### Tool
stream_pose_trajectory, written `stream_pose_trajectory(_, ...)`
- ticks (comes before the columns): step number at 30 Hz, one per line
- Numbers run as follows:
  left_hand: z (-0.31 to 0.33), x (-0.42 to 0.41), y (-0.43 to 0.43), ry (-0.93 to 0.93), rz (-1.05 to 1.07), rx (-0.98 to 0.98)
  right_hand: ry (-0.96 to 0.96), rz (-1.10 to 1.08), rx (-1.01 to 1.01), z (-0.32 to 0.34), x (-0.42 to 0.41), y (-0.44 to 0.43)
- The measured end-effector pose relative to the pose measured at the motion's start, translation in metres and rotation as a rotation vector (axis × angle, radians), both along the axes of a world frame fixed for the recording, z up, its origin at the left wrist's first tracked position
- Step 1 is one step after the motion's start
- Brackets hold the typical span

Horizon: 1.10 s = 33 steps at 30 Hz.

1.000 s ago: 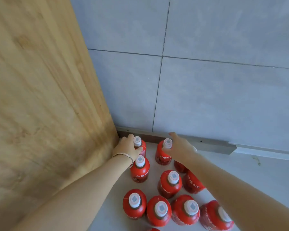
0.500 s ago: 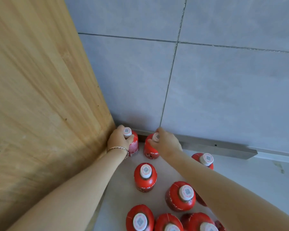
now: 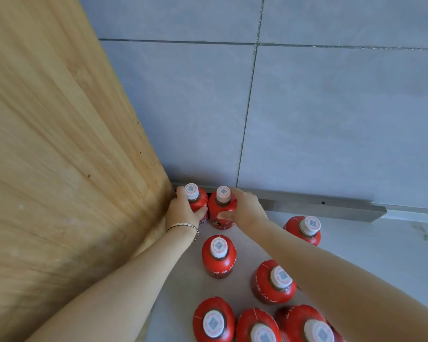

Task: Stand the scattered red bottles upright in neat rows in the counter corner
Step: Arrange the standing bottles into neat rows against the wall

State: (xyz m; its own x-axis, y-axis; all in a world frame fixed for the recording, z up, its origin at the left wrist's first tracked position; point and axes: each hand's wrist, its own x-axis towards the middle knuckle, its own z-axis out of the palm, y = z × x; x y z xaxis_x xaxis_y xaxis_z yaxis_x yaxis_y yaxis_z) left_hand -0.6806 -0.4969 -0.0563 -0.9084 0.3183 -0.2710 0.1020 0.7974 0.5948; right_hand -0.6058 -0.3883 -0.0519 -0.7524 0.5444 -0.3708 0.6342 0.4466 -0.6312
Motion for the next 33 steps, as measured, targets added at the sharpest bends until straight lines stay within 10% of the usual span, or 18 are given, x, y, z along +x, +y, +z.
stream_pose_trajectory(8, 0.002, 0.003, 0.001, 0.014, -0.023, -0.067, -0.03, 0.119, 0.058, 0.015, 0.018, -0.001)
stream_pose_trajectory(14, 0.026, 0.007, 0.014, 0.453, -0.484, -0.238, -0.225, 0.085, 0.475, 0.065, 0.088, 0.05)
stream_pose_trajectory(17, 0.029, 0.01, 0.022, 0.372, -0.559, -0.302, -0.392, 0.062, 0.352, 0.055, 0.118, 0.067)
stream_pose_trajectory(33, 0.018, 0.012, 0.028, 0.396, -0.493, -0.306, -0.012, -0.122, 0.119, 0.014, 0.037, 0.029)
